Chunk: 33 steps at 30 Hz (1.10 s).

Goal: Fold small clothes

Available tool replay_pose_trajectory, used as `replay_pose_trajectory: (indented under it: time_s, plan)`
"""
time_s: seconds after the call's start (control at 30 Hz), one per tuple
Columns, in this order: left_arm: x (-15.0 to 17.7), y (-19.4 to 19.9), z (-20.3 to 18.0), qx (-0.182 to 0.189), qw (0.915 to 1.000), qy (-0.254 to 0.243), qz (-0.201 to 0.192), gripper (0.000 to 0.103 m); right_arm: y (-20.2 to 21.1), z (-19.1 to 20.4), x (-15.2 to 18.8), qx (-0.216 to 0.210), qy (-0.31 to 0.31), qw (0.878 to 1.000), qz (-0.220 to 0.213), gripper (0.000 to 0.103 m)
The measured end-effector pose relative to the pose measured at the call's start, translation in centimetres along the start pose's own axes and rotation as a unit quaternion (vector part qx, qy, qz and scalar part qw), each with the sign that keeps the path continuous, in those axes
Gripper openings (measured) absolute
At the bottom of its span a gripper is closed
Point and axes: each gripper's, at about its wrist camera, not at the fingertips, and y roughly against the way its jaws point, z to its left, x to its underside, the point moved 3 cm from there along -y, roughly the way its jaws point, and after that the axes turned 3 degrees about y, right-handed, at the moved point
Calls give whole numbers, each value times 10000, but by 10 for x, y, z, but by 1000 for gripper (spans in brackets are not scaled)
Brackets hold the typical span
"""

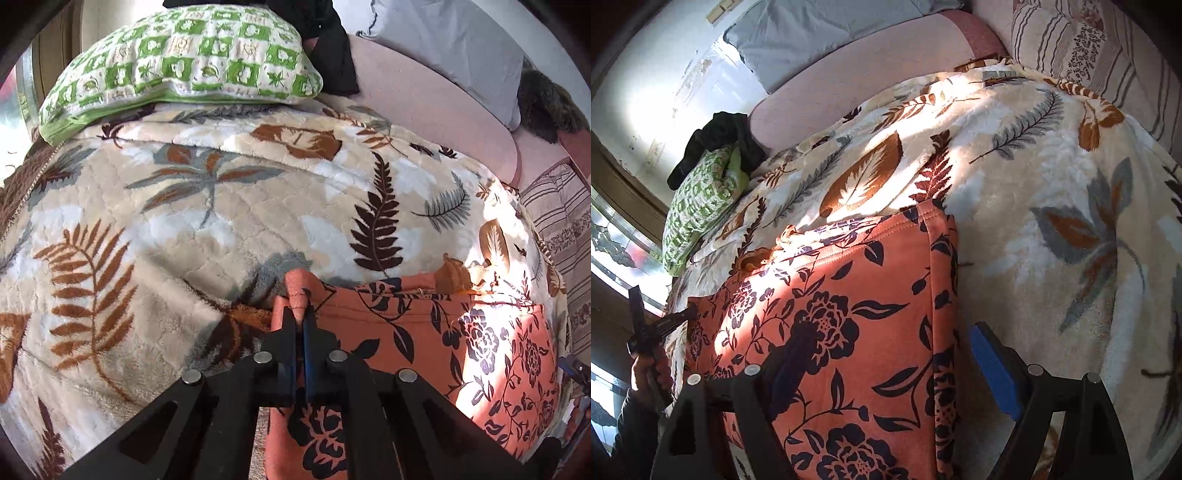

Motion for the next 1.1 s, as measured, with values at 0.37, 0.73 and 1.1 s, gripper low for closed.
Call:
replay_pose_trajectory:
  time_s: [0.37,0.73,1.1]
  plan:
    - [13,-11,16,-573,9980,160,190,7,-28,15,-54,-1270,-517,9905,-49,87]
    - [71,103,-34,23,9970,-402,-662,64,-30,-22,-59,-2018,-1659,9652,151,85]
    - [145,64,-51,-231,9973,-694,63,64,8,-38,91,-1966,-2412,9497,352,84]
